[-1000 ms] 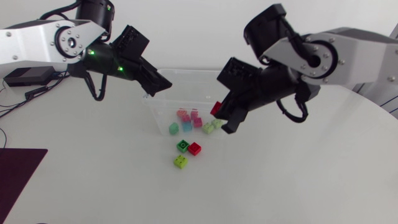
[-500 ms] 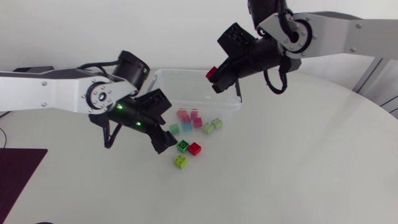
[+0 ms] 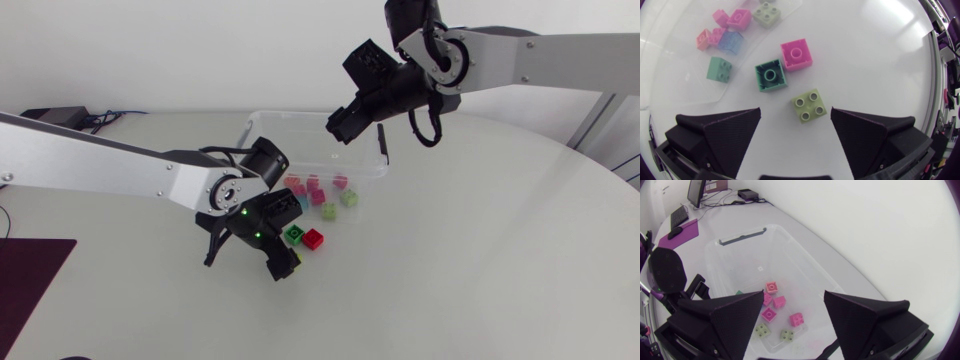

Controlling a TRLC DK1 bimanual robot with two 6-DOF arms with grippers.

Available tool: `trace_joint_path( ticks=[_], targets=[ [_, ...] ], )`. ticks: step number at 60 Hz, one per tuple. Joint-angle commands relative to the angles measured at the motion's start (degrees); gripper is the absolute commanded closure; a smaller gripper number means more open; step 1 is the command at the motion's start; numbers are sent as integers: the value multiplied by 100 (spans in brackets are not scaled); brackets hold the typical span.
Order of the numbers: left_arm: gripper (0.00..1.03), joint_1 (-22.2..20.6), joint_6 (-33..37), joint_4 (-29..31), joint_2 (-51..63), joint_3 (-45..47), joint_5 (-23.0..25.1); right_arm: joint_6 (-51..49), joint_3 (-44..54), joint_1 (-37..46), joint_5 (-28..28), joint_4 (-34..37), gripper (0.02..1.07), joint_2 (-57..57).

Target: Pick up the duplo bricks and place them in the container

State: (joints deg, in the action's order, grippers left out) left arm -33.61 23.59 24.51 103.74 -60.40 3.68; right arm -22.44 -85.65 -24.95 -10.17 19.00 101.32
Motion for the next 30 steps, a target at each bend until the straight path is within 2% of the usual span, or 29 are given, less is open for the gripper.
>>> trace_joint_path(
  ticks=[1,8,16,25,26,27,28,30],
  targets=[
    [9,-85,-294,-8,243,-130,-61,143,356,-10,24,-90,11,-394],
    [14,-129,-426,1,357,-253,-61,231,892,-63,33,-195,11,-930],
    [27,-234,-531,10,594,-341,-61,424,1648,-159,33,-248,11,-1668],
    [57,-269,-619,10,779,-376,-61,688,2588,-335,33,-310,11,-2389],
    [65,-269,-637,10,796,-376,-61,706,2694,-353,33,-310,11,-2450],
    [68,-269,-637,10,796,-376,-61,714,2825,-361,33,-310,11,-2529],
    [76,-261,-663,10,823,-376,-61,723,2904,-370,33,-310,11,-2573],
    [77,-252,-663,18,840,-367,-61,776,3089,-388,24,-336,11,-2644]
  ],
)
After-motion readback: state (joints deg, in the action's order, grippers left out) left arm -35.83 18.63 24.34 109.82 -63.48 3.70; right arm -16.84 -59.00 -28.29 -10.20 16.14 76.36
